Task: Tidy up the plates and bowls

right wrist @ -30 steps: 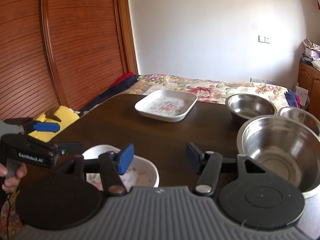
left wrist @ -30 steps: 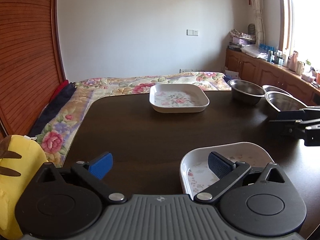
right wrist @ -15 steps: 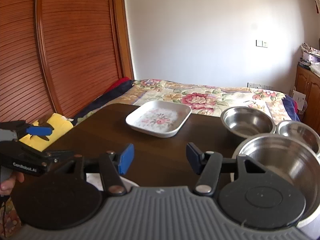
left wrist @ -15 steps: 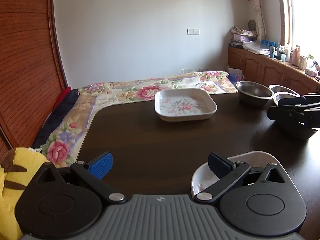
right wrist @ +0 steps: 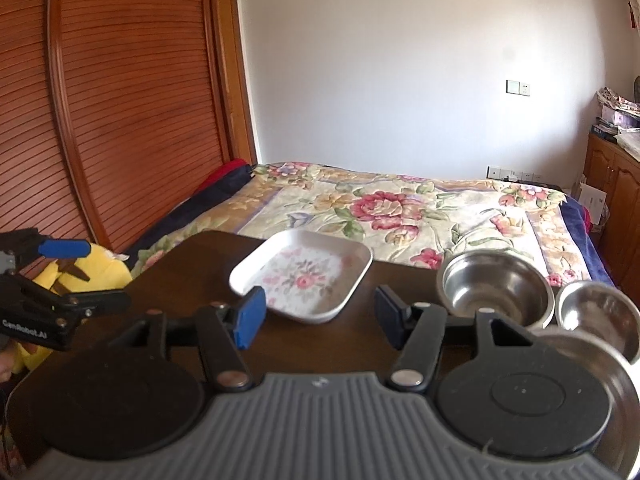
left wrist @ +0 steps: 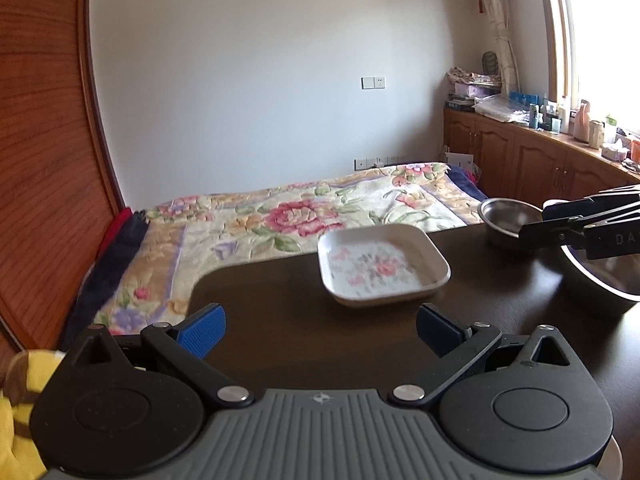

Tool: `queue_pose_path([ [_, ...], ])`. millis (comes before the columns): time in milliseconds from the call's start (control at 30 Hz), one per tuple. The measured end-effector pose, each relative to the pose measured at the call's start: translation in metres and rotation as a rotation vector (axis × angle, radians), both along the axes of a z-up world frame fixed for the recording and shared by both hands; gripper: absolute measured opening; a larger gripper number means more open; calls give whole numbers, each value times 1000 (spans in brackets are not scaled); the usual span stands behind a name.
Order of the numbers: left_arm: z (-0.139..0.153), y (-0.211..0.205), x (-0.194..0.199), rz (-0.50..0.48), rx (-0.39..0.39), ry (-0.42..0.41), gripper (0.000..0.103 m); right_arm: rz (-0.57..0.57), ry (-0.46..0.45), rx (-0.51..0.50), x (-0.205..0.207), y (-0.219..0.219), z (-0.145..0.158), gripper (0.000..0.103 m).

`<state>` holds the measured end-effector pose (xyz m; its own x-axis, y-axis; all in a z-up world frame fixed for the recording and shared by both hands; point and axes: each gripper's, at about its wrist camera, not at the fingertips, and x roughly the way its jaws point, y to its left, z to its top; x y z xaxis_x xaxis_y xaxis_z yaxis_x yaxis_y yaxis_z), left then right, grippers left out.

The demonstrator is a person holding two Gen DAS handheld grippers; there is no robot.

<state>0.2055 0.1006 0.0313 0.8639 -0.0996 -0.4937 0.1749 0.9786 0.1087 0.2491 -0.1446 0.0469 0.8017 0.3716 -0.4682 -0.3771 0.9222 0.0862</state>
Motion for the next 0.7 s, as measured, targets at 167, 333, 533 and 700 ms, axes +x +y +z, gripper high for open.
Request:
queue_pose_path([
  [167,9,3,22,-50,-22,9,103,-6,-5,-22,20,10,5,73],
  [333,9,3,43,-107,-56,16,103,-9,1,-57,41,20,6,74],
  [533,1,3,72,-135,-101,48,97,-18,42,-72,63,26,-6,74],
  [700,-8,6,100,-122,-101,70,85,-19,95,-81,81,34,-15,73],
])
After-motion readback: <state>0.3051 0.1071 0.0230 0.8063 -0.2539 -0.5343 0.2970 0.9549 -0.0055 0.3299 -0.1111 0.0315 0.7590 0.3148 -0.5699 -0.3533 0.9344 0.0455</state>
